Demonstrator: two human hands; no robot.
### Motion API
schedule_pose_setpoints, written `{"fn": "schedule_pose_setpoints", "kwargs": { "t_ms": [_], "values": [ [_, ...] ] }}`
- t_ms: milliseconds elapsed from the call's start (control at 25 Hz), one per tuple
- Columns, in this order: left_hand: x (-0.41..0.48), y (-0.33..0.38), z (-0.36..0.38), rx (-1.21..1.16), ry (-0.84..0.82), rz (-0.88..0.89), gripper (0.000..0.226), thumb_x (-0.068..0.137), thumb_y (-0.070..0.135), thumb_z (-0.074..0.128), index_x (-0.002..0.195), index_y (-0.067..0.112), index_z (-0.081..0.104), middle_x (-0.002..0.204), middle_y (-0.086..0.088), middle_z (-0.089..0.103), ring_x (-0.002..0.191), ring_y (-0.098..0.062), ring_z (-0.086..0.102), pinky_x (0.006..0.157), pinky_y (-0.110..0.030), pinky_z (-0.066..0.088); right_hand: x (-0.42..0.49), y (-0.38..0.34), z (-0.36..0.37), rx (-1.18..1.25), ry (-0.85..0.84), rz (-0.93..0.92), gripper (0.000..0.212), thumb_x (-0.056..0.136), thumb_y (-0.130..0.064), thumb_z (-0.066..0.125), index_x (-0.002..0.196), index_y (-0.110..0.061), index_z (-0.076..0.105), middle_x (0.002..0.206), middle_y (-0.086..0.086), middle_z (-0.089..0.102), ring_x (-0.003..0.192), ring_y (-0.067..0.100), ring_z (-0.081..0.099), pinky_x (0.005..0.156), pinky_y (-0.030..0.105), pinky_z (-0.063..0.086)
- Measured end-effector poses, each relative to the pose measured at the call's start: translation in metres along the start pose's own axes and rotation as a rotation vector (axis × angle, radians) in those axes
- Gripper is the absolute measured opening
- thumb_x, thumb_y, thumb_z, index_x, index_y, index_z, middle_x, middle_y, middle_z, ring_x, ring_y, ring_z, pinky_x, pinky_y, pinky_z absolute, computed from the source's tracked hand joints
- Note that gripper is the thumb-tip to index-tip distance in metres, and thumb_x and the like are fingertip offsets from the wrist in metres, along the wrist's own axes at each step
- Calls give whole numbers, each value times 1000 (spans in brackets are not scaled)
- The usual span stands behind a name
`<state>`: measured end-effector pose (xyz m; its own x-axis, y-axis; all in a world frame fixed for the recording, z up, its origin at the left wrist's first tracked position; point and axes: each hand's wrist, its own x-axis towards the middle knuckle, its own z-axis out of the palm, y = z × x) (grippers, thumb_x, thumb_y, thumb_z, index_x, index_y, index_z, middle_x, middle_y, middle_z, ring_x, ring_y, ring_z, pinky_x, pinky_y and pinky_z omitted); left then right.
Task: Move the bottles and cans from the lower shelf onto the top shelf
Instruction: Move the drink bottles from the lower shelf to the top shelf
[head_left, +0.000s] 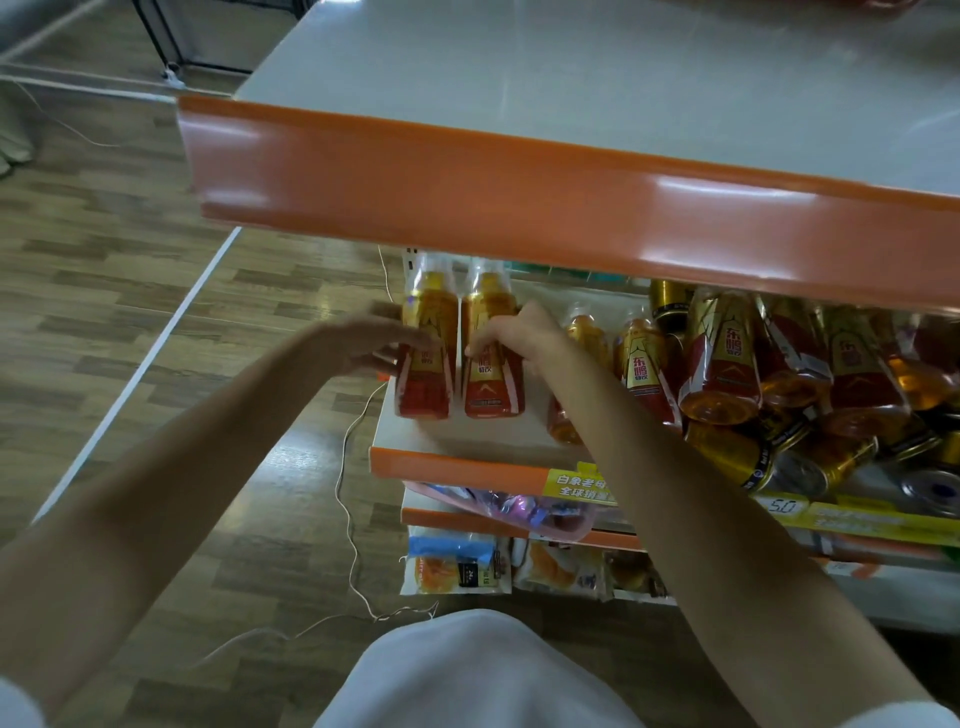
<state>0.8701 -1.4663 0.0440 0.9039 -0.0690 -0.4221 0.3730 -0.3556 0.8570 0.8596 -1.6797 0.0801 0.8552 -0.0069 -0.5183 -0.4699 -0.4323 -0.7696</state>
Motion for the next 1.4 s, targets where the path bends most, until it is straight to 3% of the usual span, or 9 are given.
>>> {"fn": "schedule_pose_setpoints", "kwargs": {
  "t_ms": [120, 320, 440, 560, 840, 1080, 1160, 1280, 1400],
  "values": [
    [-7, -1, -3, -20, -14, 68, 59, 82, 1, 72, 134, 15, 47, 120, -8, 64, 108, -25, 65, 79, -33, 60, -5, -2, -4, -52, 96, -214, 79, 60, -5, 87, 122, -13, 38, 110, 1, 54, 101, 20, 57, 73, 30, 51],
    [-21, -1, 4, -21, 41, 196, 62, 75, -8, 76, 125, 17, 51, 115, -1, 64, 105, -15, 63, 83, -33, 58, -12, 31, -6, -16, 219, -468, 82, 62, 7, 83, 126, -5, 33, 114, 3, 46, 106, 17, 52, 72, 21, 48],
    [-28, 1, 14, 14, 36, 280, 62, 70, -9, 78, 119, 16, 50, 106, 6, 59, 100, -9, 57, 72, -23, 54, -17, 45, 2, 12, 192, -549, 86, 58, 7, 83, 128, -6, 35, 115, -1, 48, 105, 15, 52, 80, 31, 49],
    [-33, -7, 15, -10, 51, 346, 63, 69, -9, 80, 121, 15, 50, 108, 2, 59, 107, -16, 57, 82, -30, 55, -17, 56, 7, 85, 169, -605, 87, 55, 0, 86, 128, -9, 38, 117, -5, 51, 109, 17, 55, 89, 34, 52],
    [-45, -32, 12, -55, -30, 405, 82, 66, 2, 82, 136, 17, 43, 125, -6, 56, 122, -19, 54, 96, -40, 53, -13, 67, 5, 139, 113, -623, 90, 56, -6, 90, 130, -6, 39, 121, 0, 53, 110, 14, 56, 91, 26, 51],
    [-45, -42, 22, -281, 11, 321, 104, 54, 17, 86, 143, 22, 33, 135, -2, 54, 120, -14, 56, 91, -32, 54, -10, 70, 4, 142, 145, -561, 106, 56, -22, 90, 141, -5, 30, 145, 11, 42, 137, 23, 39, 113, 47, 34],
    [-36, -41, 26, -282, 14, 305, 108, 50, 23, 89, 144, 21, 35, 138, -6, 53, 120, -16, 57, 90, -32, 55, -10, 64, 6, 110, 151, -582, 110, 52, -31, 88, 141, -3, 30, 143, 11, 43, 134, 23, 42, 109, 38, 39],
    [-24, -39, 36, -279, -14, 289, 104, 46, 18, 91, 138, 6, 43, 125, -19, 61, 111, -25, 65, 92, -39, 56, -7, 55, 10, 138, 130, -570, 104, 54, -5, 91, 138, -1, 31, 128, 1, 48, 114, 11, 52, 92, 18, 49],
    [-20, -39, 39, -315, -21, 291, 95, 45, 15, 89, 130, -4, 49, 116, -23, 64, 102, -25, 69, 84, -31, 57, -4, 50, 16, 193, 127, -515, 101, 47, -6, 91, 133, -7, 37, 124, 3, 54, 110, 16, 57, 94, 34, 53]
  ]
}}
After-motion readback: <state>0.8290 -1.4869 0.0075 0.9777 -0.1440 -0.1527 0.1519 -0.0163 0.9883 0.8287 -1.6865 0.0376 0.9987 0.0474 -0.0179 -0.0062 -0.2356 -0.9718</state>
